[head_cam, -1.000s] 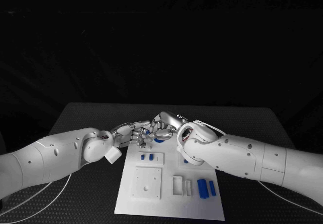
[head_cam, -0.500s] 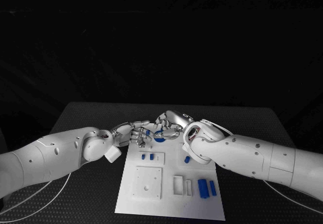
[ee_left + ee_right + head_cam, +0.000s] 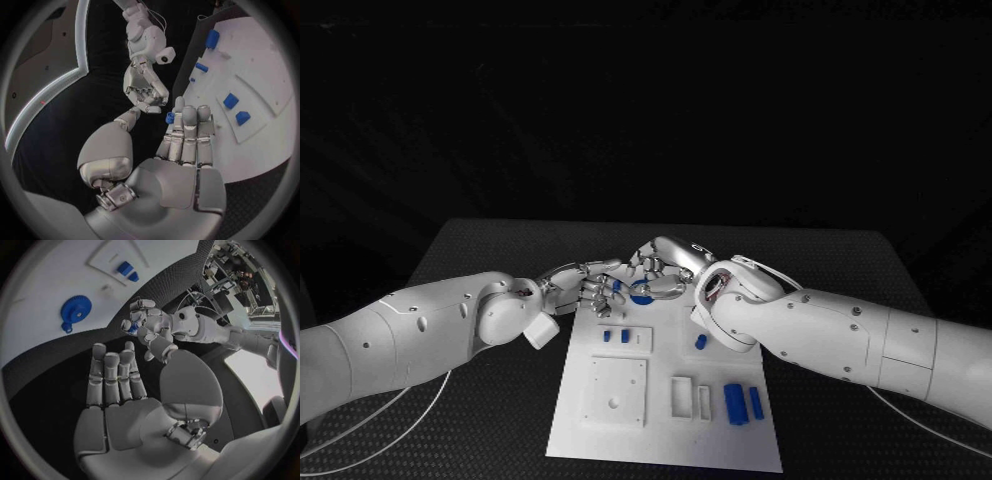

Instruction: Assemble the parts on the task board

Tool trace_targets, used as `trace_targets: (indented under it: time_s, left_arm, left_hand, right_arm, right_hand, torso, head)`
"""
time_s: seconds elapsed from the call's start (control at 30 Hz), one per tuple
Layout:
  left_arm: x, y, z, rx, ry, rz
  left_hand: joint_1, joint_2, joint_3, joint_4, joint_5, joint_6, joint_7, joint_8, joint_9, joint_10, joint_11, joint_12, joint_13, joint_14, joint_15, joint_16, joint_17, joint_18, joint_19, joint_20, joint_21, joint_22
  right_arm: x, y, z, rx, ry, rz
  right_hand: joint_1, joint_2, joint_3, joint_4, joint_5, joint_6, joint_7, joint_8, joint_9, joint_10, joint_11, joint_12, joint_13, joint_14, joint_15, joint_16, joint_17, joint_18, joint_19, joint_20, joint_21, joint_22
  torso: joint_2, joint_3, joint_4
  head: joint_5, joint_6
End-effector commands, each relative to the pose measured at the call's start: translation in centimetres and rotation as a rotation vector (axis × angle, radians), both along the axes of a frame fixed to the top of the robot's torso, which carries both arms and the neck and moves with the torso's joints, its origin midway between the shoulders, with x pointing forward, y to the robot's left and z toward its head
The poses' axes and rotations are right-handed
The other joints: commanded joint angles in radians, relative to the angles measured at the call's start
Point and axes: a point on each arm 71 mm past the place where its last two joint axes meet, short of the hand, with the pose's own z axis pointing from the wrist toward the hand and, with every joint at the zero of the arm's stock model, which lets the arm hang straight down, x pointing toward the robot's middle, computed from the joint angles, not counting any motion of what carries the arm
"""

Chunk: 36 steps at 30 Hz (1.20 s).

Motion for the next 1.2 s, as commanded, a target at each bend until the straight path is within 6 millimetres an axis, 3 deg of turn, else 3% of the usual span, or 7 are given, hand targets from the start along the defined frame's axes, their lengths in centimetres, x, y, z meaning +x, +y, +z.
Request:
trace_targets:
  time_s: [0.03,0.17,0.27,0.4,0.57,0.9,1.2]
  left_arm:
    - [-0.22,-0.4,0.03,0.004,0.002,-0.041]
    - [-0.23,-0.46,0.05,0.006,-0.004,-0.029]
    - [-0.18,-0.46,0.07,0.007,-0.011,-0.018]
    - [-0.14,-0.51,0.11,0.005,-0.017,-0.009]
    - [-0.14,-0.62,0.17,0.0,-0.024,0.008]
    - [-0.08,-0.78,0.38,-0.043,-0.019,0.081]
    - [-0.11,-1.06,0.52,-0.076,-0.013,0.138]
  left_hand:
    - [-0.018,-0.001,-0.002,0.016,-0.004,0.003,0.0,0.005,0.0,0.006,0.0,0.008,0.003,-0.005,-0.005,0.005,-0.002,0.021,-0.004,-0.031,0.003,0.017]
    - [-0.024,-0.006,-0.003,0.026,-0.004,0.003,-0.001,0.006,-0.001,0.006,0.0,0.007,0.003,-0.006,-0.006,0.006,-0.003,0.022,-0.004,-0.032,0.004,0.017]
    - [-0.022,-0.01,-0.001,0.031,-0.004,-0.003,0.002,0.003,-0.003,-0.001,0.002,0.003,0.001,-0.006,-0.004,0.006,-0.004,0.022,-0.005,-0.032,0.004,0.017]
    - [-0.016,-0.012,0.002,0.034,-0.004,-0.016,0.007,-0.003,-0.007,-0.014,0.006,-0.002,-0.002,-0.008,0.0,0.007,-0.005,0.023,-0.006,-0.03,0.005,0.018]
    - [-0.006,-0.011,0.001,0.034,-0.004,-0.04,0.015,-0.014,-0.014,-0.036,0.013,-0.004,-0.006,-0.012,0.007,0.008,-0.006,0.025,-0.009,-0.024,0.005,0.018]
    - [0.007,0.002,-0.01,0.031,-0.004,-0.065,0.016,-0.021,-0.019,-0.112,0.02,-0.008,-0.033,-0.024,0.014,0.007,-0.011,0.026,-0.025,-0.014,0.0,0.016]
    - [0.017,0.013,-0.017,0.023,-0.004,-0.075,0.011,-0.022,-0.02,-0.146,0.021,-0.008,-0.055,-0.027,0.014,0.006,-0.014,0.025,-0.031,-0.013,-0.006,0.015]
  right_arm:
    - [-0.2,0.37,-0.09,-0.023,-0.005,0.049]
    - [-0.2,0.5,0.03,-0.015,-0.014,0.032]
    - [-0.26,0.73,0.12,-0.013,-0.018,0.013]
    - [-0.43,1.03,-0.07,-0.047,0.007,-0.001]
    - [-0.39,1.25,-0.27,-0.069,0.036,-0.045]
    - [-0.05,0.81,-0.13,-0.08,0.007,-0.137]
    - [0.14,0.91,-0.22,-0.103,-0.003,-0.157]
  right_hand:
    - [0.032,0.014,0.036,-0.005,-0.023,0.0,0.003,0.001,-0.003,-0.005,-0.003,0.002,0.002,-0.013,0.0,0.005,0.001,0.006,-0.01,-0.001,0.004,0.018]
    - [0.057,0.017,0.091,0.001,-0.025,0.0,0.005,-0.002,-0.007,-0.008,0.0,0.004,0.005,-0.017,0.002,0.009,0.002,0.006,-0.013,0.004,0.006,0.019]
    - [0.002,0.004,0.049,0.012,0.005,0.021,-0.003,0.009,-0.003,0.0,-0.005,0.017,0.013,-0.01,0.001,0.024,0.008,0.006,-0.005,0.004,0.023,0.022]
    - [-0.036,0.008,-0.006,0.014,-0.002,0.045,-0.013,0.023,0.004,0.011,-0.017,0.032,0.021,0.0,-0.006,0.041,0.013,0.006,0.007,-0.005,0.042,0.021]
    - [-0.115,0.008,-0.07,0.06,0.024,0.059,-0.021,0.028,0.009,0.023,-0.025,0.05,0.033,0.01,-0.017,0.063,0.021,0.006,0.02,-0.017,0.062,0.02]
    - [-0.151,-0.009,-0.074,0.12,0.01,0.064,-0.025,0.027,0.011,0.026,-0.028,0.053,0.038,0.012,-0.026,0.071,0.021,0.006,0.023,-0.028,0.07,0.016]
    - [-0.151,-0.029,-0.068,0.139,0.006,0.07,-0.027,0.029,0.012,0.031,-0.031,0.056,0.04,0.016,-0.029,0.075,0.021,0.006,0.027,-0.032,0.075,0.015]
  torso:
    - [0.0,-0.0004,0.0008]
    - [0.0,-0.0004,0.0005]
    - [0.0,-0.0008,0.0005]
    - [0.0,-0.0006,0.0016]
    - [0.0,-0.0013,0.0012]
    - [-0.001,-0.0013,0.0021]
    - [0.0,-0.001,0.0006]
  head:
    - [-0.003,-0.001]
    - [-0.003,0.0]
    - [-0.003,0.0]
    - [-0.004,-0.001]
    - [-0.005,-0.001]
    - [-0.005,0.002]
    - [-0.003,0.004]
